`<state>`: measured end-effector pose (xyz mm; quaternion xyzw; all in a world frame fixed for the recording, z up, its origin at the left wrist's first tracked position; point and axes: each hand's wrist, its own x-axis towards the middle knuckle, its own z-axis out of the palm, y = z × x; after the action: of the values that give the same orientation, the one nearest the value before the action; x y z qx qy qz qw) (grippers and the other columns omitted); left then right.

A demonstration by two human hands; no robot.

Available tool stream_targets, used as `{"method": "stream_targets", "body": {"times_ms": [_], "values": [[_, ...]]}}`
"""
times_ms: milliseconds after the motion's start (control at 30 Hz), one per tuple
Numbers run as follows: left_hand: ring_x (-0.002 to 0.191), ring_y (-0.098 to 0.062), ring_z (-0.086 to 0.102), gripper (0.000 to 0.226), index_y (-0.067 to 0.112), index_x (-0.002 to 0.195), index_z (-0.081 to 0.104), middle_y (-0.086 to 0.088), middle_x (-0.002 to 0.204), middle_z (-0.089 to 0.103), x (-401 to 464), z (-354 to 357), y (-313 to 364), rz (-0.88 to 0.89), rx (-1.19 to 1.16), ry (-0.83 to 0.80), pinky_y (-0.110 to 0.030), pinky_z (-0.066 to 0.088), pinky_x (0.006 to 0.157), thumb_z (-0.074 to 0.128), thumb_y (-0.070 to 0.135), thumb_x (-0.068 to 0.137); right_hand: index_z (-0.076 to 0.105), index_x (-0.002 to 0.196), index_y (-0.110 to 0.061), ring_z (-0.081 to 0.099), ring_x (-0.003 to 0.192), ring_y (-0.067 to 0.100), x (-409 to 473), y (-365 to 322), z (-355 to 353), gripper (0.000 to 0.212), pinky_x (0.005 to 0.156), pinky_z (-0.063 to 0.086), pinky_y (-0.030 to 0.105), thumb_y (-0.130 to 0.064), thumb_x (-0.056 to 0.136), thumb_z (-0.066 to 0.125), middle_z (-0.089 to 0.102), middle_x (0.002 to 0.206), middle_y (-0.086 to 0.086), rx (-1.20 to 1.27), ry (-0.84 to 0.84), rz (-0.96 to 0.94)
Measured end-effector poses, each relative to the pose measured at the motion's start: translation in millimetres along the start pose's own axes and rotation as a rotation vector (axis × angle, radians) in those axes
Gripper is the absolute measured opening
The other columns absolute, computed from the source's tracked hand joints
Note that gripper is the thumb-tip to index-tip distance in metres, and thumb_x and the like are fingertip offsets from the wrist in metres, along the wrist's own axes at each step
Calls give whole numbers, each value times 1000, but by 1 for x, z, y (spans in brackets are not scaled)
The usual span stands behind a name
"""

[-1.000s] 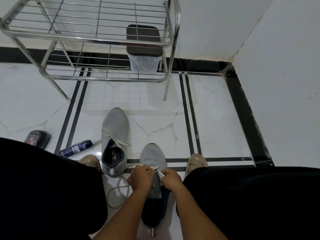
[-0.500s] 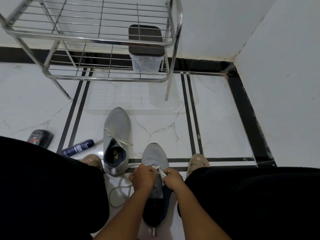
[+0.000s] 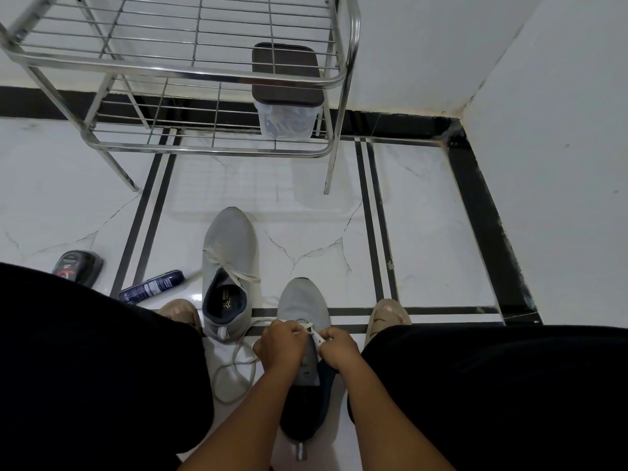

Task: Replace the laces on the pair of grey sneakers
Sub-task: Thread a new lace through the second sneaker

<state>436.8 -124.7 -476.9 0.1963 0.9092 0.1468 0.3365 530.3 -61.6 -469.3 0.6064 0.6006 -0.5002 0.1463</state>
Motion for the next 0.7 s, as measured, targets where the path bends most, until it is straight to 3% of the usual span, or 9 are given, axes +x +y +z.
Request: {"method": "stream_targets", "body": {"times_ms": [100,200,267,300,333,433,567,633,700], "values": [[106,-21,56,21,35,91,74,3,107,63,0,-1,0,37,52,12,-35,43,89,54,31,87,67,108,-16,59,105,26,0,1,1,25,78,45,24,-9,86,57,66,114,9,-18,-8,-7],[106,-20,51,21,37,97,73,2,107,60,-2,1,-1,178,223,59,-35,39,91,55,32,88,68,88,-18,61,99,26,-1,-2,-1,8,86,50,33,-16,87,60,66,100,9,21,-11,1],[107,-20,49,19,37,99,72,3,107,58,-2,2,-1,246,282,67,-34,36,92,55,33,90,67,100,-10,60,102,26,4,0,-1,18,89,49,35,-20,92,55,64,107,15,22,-21,-12],[108,-20,48,19,37,100,71,2,108,57,-2,1,-1,264,294,65,-34,35,93,55,35,91,66,107,-8,59,101,25,7,2,0,21,88,48,33,-19,94,54,63,110,16,51,0,-28],[109,-20,47,18,37,101,71,2,109,56,-2,1,-1,281,306,63,-34,34,93,55,36,91,68,101,-11,58,95,22,5,-1,0,17,84,47,31,-19,94,54,64,104,14,110,-4,3],[111,-20,45,22,35,108,68,3,113,54,-1,0,2,354,336,28,-33,32,93,52,34,93,56,65,-20,52,80,19,19,7,5,27,72,43,29,-24,91,59,58,78,6,183,61,37],[115,-20,41,27,36,118,63,4,121,49,-4,-1,2,415,361,-40,-31,30,95,45,33,97,47,60,-18,42,58,16,30,9,8,33,57,35,25,-22,86,66,50,64,3,325,81,83],[119,-21,39,34,33,128,54,3,129,44,-8,-2,-1,432,378,-32,-31,31,97,46,25,95,43,60,-19,40,57,16,29,4,8,35,58,35,28,-23,86,65,48,62,3,343,87,76],[129,-24,34,58,28,144,31,-2,146,29,-16,0,-6,422,334,3,-33,35,100,50,13,91,47,64,-20,47,65,19,30,0,11,29,66,40,30,-23,90,59,52,69,2,318,104,80]]}}
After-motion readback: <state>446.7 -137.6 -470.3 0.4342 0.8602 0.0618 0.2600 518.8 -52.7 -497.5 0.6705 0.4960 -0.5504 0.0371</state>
